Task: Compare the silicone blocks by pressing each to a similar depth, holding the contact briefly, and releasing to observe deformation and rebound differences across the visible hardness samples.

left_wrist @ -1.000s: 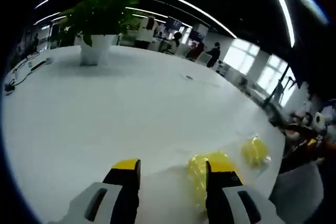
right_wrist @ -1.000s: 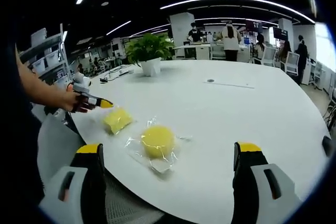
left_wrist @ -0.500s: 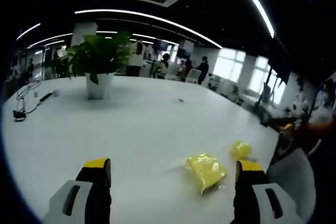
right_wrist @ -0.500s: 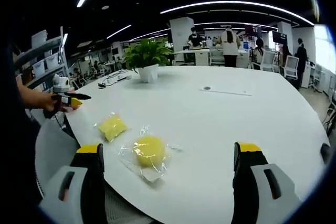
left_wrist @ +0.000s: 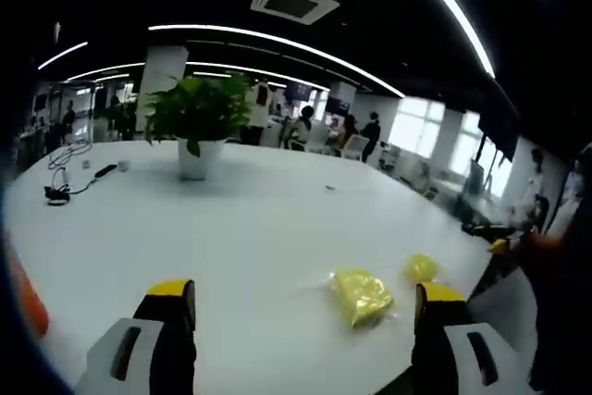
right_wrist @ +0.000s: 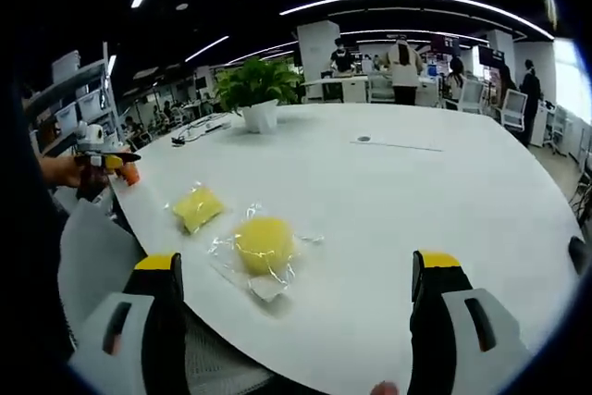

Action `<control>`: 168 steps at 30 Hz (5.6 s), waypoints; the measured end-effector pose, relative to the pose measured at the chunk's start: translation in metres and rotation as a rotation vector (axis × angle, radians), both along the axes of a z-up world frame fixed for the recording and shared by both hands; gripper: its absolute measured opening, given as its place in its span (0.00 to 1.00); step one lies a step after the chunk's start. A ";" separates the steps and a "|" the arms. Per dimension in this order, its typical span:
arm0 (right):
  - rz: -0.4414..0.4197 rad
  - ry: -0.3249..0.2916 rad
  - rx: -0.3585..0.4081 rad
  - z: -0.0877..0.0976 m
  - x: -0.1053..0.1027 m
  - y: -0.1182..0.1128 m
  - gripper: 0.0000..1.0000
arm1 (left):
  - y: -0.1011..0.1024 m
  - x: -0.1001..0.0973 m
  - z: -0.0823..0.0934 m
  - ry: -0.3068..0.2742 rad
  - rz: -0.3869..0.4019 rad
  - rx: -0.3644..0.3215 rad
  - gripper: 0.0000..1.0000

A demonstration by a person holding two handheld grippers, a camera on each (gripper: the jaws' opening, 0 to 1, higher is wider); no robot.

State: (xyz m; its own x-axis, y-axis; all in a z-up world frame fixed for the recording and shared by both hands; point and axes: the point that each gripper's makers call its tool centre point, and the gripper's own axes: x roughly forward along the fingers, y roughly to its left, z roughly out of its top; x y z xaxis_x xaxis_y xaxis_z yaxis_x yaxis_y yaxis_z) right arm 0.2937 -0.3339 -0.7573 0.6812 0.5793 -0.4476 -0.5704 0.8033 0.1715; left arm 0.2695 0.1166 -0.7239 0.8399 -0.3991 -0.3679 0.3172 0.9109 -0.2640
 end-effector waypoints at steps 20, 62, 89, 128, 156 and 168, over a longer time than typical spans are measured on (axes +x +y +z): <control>-0.022 0.043 0.016 -0.006 -0.010 0.001 0.96 | -0.035 0.014 -0.006 0.074 -0.065 -0.018 1.00; -0.067 0.063 0.012 -0.008 -0.036 0.000 0.96 | -0.255 0.118 -0.091 0.435 -0.254 -0.219 0.67; -0.070 0.102 0.006 -0.007 -0.049 -0.003 0.96 | -0.300 0.124 -0.134 0.697 -0.260 -0.400 0.07; -0.064 0.056 0.103 0.009 -0.032 0.005 0.96 | -0.307 0.113 -0.016 0.180 -0.592 -0.144 0.00; 0.003 -0.036 0.143 0.041 -0.012 0.039 0.96 | -0.298 0.096 0.099 -0.046 -0.695 -0.049 0.00; 0.043 -0.079 0.149 0.062 -0.001 0.049 0.96 | -0.277 0.086 0.164 -0.156 -0.666 -0.104 0.00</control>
